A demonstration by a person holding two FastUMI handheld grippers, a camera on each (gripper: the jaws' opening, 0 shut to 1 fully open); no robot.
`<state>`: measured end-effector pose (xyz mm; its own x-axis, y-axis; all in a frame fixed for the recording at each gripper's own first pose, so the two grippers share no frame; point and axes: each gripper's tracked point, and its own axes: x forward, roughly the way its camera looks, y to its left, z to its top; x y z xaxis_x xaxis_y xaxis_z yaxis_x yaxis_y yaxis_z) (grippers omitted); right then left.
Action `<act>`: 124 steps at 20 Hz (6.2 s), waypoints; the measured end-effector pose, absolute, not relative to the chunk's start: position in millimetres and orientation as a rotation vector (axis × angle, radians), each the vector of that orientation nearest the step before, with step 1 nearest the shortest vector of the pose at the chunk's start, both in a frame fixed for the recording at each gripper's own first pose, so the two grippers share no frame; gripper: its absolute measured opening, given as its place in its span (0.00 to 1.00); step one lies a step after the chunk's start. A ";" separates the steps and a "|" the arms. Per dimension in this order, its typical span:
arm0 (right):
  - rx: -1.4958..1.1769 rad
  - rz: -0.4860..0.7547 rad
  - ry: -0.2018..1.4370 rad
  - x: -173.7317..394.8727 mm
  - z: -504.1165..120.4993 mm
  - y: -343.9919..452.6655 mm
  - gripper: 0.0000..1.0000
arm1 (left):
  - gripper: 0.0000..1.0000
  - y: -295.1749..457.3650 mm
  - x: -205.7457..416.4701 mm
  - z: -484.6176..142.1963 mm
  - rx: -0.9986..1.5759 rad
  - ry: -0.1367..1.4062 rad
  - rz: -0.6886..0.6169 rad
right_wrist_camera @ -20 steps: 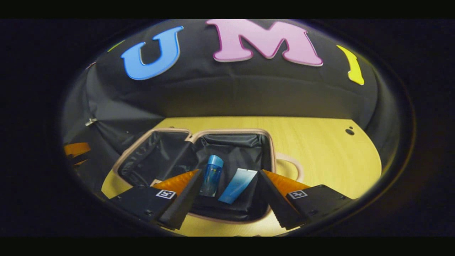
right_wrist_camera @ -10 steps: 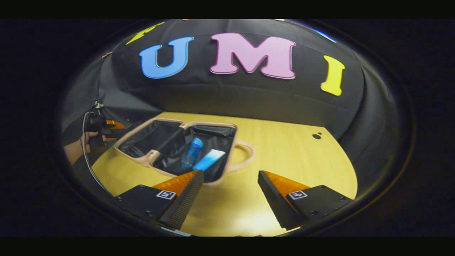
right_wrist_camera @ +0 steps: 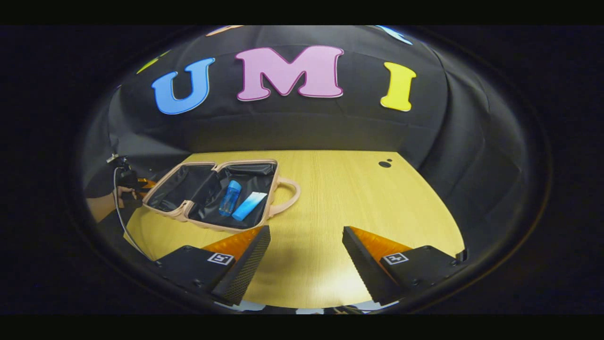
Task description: First open the suitcase, pack the skin care products into it, and then close the suitcase.
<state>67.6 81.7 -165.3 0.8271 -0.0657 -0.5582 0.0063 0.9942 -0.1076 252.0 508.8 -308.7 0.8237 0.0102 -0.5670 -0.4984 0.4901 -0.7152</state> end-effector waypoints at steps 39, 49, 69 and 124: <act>0.001 0.043 0.330 67.9 -65.2 -130.3 0.97 | 0.11 -88.5 246.2 -205.4 -0.050 0.713 0.068; 0.106 0.040 0.192 53.8 -5.6 -62.7 0.97 | 0.99 -100.1 138.4 -22.8 -0.004 0.197 -0.109; -0.151 0.231 -0.065 -1.9 53.8 60.9 0.96 | 0.96 -13.1 -26.0 53.2 0.007 -0.158 -0.044; -0.089 0.053 0.150 19.8 -26.9 42.1 0.97 | 0.96 27.7 41.0 -49.1 -0.109 0.139 -0.111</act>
<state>19.8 42.1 -26.9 0.9873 0.0456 -0.1519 -0.0589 0.9947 -0.0846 41.0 27.7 -49.1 0.9841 -0.1182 -0.1323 0.1031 0.9879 -0.1160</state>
